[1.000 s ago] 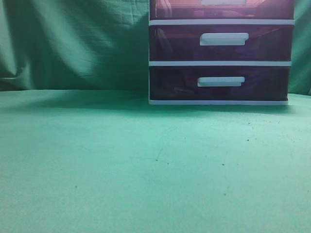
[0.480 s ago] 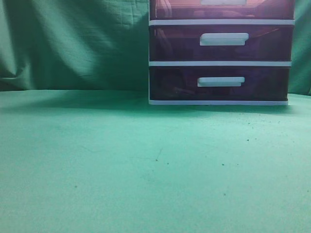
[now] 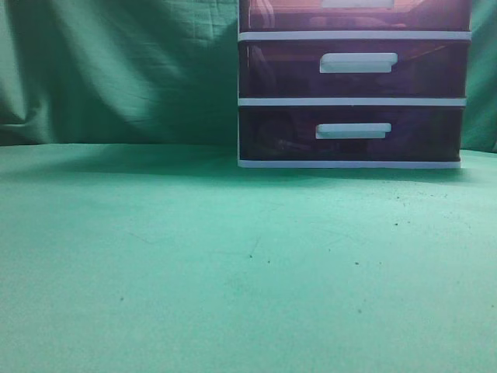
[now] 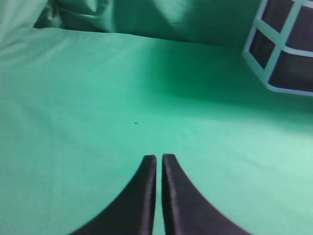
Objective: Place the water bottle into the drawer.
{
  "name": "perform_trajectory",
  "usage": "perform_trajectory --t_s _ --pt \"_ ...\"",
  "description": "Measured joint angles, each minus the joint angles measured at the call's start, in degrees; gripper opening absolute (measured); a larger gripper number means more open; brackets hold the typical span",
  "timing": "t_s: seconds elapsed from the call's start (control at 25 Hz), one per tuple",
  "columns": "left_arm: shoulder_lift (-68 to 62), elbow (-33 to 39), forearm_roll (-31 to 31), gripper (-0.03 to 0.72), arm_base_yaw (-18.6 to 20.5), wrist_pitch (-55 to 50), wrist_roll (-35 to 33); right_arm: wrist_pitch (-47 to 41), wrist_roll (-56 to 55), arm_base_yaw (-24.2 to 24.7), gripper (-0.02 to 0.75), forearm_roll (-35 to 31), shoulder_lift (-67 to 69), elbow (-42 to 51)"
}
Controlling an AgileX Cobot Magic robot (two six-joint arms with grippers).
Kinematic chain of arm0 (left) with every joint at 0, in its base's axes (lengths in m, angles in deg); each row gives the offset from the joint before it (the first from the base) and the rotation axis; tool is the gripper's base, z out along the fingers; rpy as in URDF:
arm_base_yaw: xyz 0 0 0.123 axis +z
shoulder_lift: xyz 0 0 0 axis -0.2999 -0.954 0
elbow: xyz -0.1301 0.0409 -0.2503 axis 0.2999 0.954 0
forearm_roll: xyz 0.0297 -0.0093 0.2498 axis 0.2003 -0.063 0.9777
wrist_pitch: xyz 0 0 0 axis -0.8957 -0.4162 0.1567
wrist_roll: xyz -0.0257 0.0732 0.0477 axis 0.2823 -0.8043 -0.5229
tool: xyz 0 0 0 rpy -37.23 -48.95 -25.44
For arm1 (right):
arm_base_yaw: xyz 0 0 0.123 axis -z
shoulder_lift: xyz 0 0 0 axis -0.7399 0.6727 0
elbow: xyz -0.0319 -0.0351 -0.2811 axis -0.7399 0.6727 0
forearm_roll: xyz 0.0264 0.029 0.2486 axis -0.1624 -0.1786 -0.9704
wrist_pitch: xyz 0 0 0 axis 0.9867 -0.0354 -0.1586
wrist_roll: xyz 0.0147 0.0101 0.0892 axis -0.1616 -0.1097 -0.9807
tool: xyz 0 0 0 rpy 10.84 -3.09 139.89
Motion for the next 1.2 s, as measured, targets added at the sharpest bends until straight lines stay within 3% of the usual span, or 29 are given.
perform_trajectory --t_s 0.2,0.44,0.76,1.2 --pt "0.0 2.0 0.8 0.000 0.0 5.3 -0.6 0.0 0.0 0.0 0.000 0.0 0.0 0.0" --pt "0.0 2.0 0.2 0.000 0.0 -1.0 -2.4 0.0 -0.1 0.0 0.000 0.0 0.0 0.0" --pt "0.0 2.0 -8.3 0.000 0.0 -3.5 -14.4 0.0 -0.1 0.0 0.000 0.0 0.0 0.0" --pt "0.0 2.0 -10.6 0.000 0.0 -3.5 -15.0 0.0 -0.1 0.0 0.000 0.0 0.0 0.0"
